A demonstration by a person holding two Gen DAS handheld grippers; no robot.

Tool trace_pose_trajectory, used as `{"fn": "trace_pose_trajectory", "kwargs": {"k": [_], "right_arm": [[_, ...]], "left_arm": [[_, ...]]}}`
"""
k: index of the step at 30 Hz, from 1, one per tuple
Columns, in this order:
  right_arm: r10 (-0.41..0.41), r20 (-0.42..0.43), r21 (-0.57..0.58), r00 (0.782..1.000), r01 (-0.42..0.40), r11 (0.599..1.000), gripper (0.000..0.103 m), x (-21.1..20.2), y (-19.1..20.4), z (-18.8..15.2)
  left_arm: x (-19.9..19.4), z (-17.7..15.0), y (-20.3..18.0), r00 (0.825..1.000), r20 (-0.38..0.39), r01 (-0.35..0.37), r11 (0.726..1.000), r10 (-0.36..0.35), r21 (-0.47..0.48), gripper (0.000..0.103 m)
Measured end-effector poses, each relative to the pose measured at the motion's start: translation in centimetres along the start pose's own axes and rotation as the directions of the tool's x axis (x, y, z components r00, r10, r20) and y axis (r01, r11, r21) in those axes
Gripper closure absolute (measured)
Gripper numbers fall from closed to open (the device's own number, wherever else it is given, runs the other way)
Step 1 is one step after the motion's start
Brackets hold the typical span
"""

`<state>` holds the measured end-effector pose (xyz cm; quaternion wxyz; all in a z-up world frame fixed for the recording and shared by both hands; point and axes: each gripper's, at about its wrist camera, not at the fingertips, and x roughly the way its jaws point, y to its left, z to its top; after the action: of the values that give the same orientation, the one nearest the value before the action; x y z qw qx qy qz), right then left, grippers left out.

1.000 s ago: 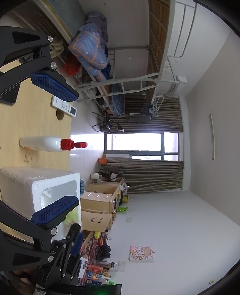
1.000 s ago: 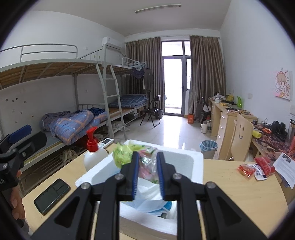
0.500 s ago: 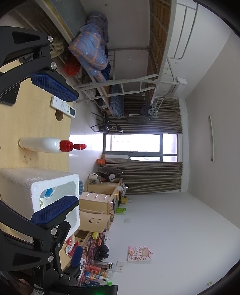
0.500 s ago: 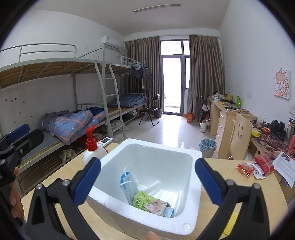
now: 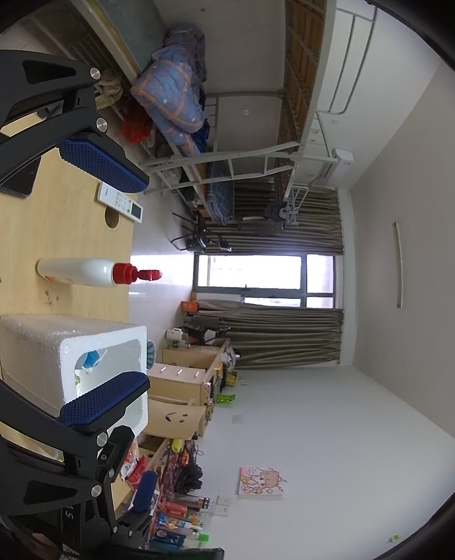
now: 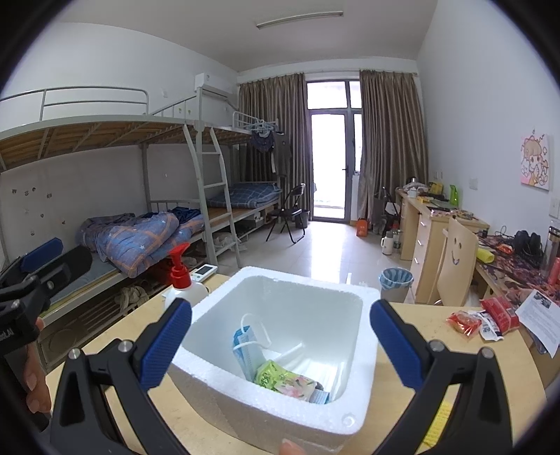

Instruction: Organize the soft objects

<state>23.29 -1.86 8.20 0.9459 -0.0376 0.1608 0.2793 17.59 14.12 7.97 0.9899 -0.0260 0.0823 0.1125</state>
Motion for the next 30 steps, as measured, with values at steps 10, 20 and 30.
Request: {"fn": "trace_pose_trajectory", "kwargs": {"k": [10,20,30], "right_arm": [[-0.020,0.050,-0.010,0.999,0.020,1.000,0.000,-3.4,-0.3,0.2],[-0.056,0.103,0.013,0.993,0.055,0.998,0.000,-9.0,-1.1,-0.5],[-0.096,0.118,0.026,0.988,0.094,0.995,0.000,-13.0,-1.9,-2.2]], "left_arm": [[-2.1,0.2,-1.1,1.000,0.022,0.020,1.000,-0.020,0.012,0.001],[-6.2,-0.3,-3.0,0.998,0.033,0.061,0.998,-0.062,0.023,0.001],[-10.1,-1.6,-5.5,0.994,0.041,0.103,0.994,-0.105,0.046,0.001]]}}
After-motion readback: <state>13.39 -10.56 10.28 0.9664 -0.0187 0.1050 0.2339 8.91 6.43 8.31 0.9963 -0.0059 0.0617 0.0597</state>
